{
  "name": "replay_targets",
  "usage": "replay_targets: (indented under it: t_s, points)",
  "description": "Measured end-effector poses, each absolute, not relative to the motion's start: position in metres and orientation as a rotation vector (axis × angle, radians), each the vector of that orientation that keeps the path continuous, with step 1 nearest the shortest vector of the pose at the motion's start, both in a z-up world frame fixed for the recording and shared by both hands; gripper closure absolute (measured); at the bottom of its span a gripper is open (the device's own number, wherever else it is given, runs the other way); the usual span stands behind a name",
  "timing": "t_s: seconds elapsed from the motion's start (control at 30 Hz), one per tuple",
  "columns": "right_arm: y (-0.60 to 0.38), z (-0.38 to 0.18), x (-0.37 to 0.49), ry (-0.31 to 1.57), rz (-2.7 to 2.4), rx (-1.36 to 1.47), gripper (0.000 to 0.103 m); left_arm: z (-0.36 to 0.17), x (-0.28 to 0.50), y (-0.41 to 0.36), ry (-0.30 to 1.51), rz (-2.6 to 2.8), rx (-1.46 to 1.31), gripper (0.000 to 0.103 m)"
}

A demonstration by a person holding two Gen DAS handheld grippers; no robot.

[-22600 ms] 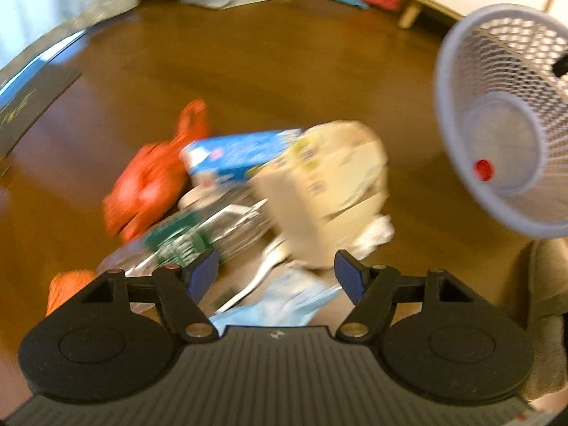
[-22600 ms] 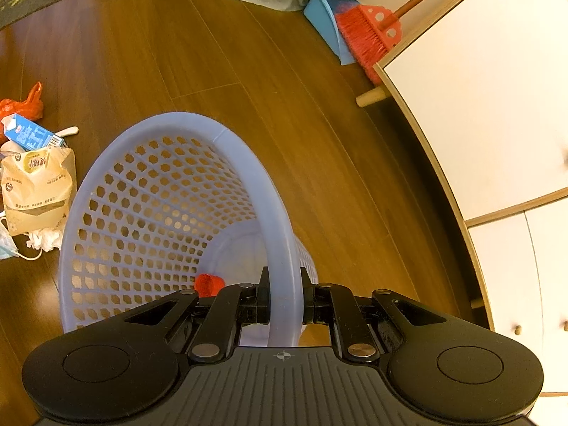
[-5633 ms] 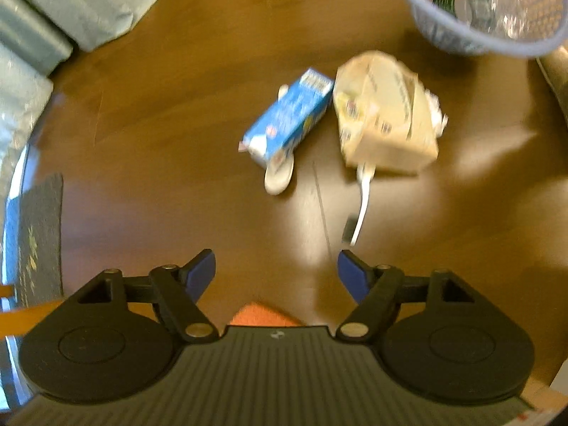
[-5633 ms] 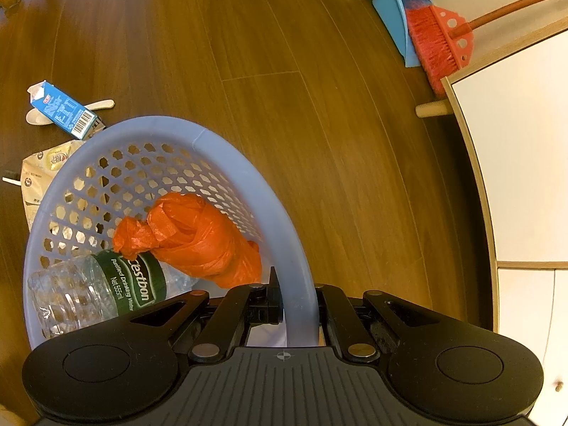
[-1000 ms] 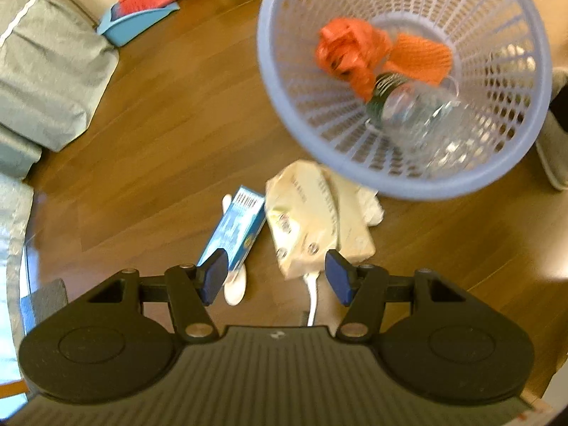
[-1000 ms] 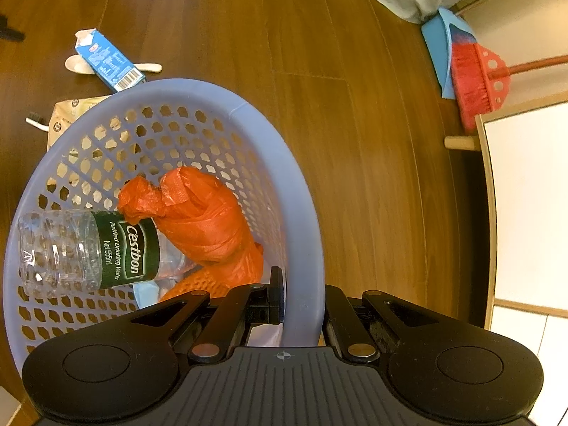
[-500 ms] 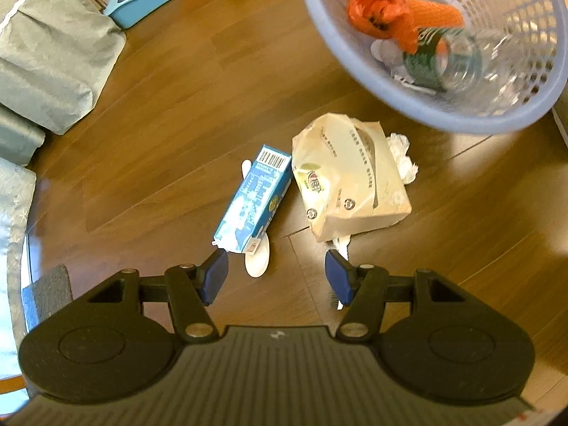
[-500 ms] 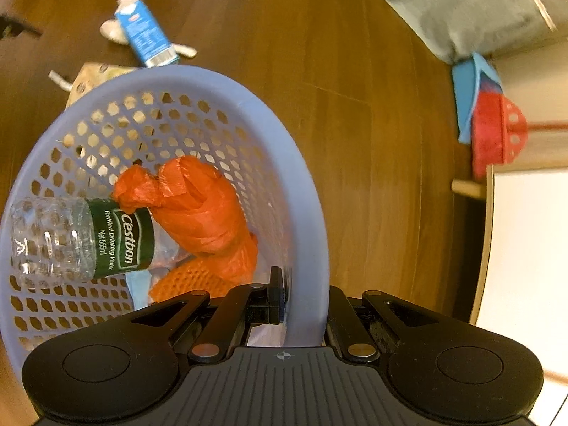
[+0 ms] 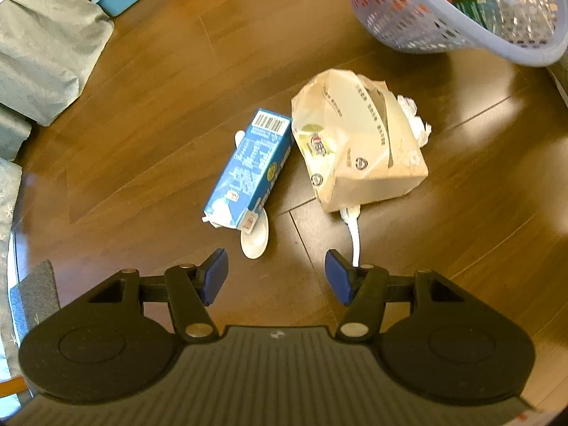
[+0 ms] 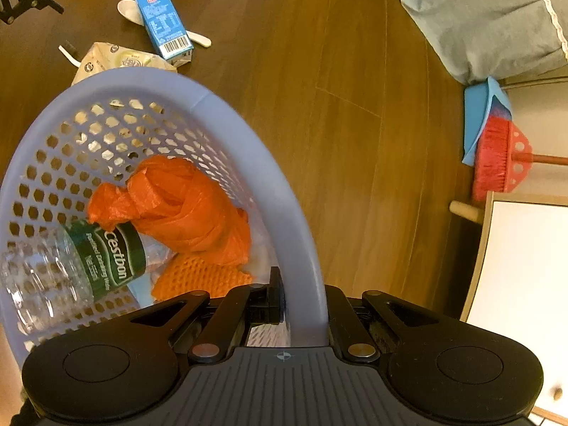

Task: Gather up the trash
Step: 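Lower the left gripper to the blue milk carton and grasp it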

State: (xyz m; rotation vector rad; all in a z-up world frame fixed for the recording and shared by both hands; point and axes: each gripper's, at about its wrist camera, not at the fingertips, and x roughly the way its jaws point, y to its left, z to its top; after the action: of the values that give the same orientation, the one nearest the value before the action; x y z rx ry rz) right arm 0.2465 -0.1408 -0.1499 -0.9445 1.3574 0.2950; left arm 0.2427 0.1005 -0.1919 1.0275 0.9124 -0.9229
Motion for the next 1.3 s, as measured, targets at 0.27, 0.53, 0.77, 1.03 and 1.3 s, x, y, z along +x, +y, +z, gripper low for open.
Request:
replay_targets:
  t_s: [0.27, 0.53, 0.77, 1.03, 1.3]
  points:
    - [-0.150, -0.143, 0.271, 1.339, 0.119, -0.880, 0.103, -0.201, 0.247, 0.109, 0.921, -0.917, 0.992, 0.047]
    - [-0.156, -0.142, 0.287, 1.346, 0.037, -0.905, 0.103, -0.209, 0.256, 0.106, 0.899, -0.924, 0.924, 0.047]
    - [-0.150, -0.144, 0.292, 1.334, 0.045, -0.924, 0.103, -0.215, 0.255, 0.100, 0.879, -0.973, 0.857, 0.047]
    - [-0.149, -0.144, 0.294, 1.319, 0.067, -0.929, 0.103, -0.232, 0.252, 0.094, 0.860, -0.996, 0.865, 0.047]
    - [-0.151, -0.144, 0.293, 1.316, 0.082, -0.943, 0.103, -0.240, 0.286, 0.088, 0.762, -0.930, 0.936, 0.047]
